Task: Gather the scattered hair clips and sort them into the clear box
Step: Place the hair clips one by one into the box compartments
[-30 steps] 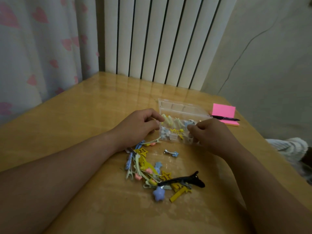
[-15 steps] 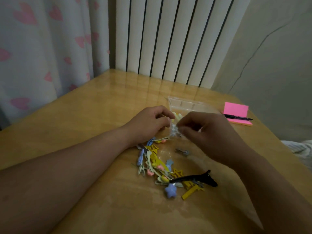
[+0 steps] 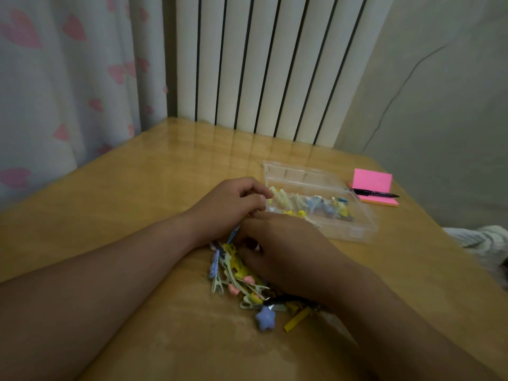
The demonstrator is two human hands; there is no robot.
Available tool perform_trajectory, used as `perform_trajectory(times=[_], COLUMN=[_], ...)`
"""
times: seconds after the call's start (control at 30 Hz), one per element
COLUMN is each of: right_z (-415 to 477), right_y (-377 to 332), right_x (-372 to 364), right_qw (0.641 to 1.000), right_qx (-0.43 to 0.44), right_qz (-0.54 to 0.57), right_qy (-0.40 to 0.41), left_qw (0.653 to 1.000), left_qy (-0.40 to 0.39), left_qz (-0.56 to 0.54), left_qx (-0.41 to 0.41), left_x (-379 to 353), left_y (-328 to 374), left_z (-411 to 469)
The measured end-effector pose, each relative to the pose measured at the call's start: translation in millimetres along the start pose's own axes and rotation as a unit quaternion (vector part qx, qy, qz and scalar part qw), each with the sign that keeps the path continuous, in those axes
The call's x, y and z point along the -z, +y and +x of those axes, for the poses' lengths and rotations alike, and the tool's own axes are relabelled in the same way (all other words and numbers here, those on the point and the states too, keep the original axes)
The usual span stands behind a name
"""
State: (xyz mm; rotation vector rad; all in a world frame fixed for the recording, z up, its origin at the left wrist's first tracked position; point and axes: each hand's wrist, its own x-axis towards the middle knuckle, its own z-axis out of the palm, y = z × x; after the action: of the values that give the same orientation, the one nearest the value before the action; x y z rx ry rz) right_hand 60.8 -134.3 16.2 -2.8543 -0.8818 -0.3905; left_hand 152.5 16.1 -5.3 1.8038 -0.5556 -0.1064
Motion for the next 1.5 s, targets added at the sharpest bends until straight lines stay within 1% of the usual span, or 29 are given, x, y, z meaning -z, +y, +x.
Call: perform_trajectory(times=[0.23, 0.53, 0.67, 0.73, 0.77, 0.83, 0.9, 0.97, 1.03, 1.13, 1.27, 1.5], right_z=[2, 0, 3, 2, 1, -1, -4, -5, -4, 2, 9, 11], right_y=[3, 7, 4, 6, 10, 24, 46, 68, 84, 89, 87, 87], right_x=[0, 2, -3, 1, 5, 17, 27, 30, 26, 18, 12, 8], right_qw=[0.999, 1.000, 0.998, 0.998, 0.996, 0.982, 0.957, 0.937, 0.932, 0.933, 0.935, 0.927], right_qx=[0.012, 0.021, 0.018, -0.011, -0.044, -0.130, -0.215, -0.281, -0.320, -0.347, -0.352, -0.370], right_qz=[-0.039, -0.004, -0.050, -0.029, -0.003, 0.050, 0.088, 0.101, 0.081, 0.044, 0.025, 0.036], right_qy=[0.015, -0.013, 0.014, 0.050, 0.075, 0.130, 0.172, 0.181, 0.152, 0.087, 0.045, 0.053], left_qw=[1.000, 1.000, 1.000, 1.000, 1.000, 1.000, 1.000, 1.000, 1.000, 1.000, 1.000, 1.000], left_qy=[0.000, -0.004, -0.001, 0.000, 0.000, 0.001, 0.005, 0.007, 0.005, 0.005, 0.008, 0.007], left_qz=[-0.004, 0.002, 0.004, 0.008, 0.009, 0.016, 0.027, 0.027, 0.025, 0.025, 0.023, 0.026], left_qx=[0.001, 0.004, 0.003, 0.002, 0.001, 0.000, 0.005, 0.008, 0.007, 0.009, 0.007, 0.006], left_x=[0, 0, 0, 0, 0, 0, 1, 0, 0, -1, -2, -2], left_y=[0, 2, 1, 1, 1, 1, 1, 1, 2, 2, 2, 3], left_z=[0, -1, 0, -1, -1, -1, 0, 0, -1, -1, -1, -1])
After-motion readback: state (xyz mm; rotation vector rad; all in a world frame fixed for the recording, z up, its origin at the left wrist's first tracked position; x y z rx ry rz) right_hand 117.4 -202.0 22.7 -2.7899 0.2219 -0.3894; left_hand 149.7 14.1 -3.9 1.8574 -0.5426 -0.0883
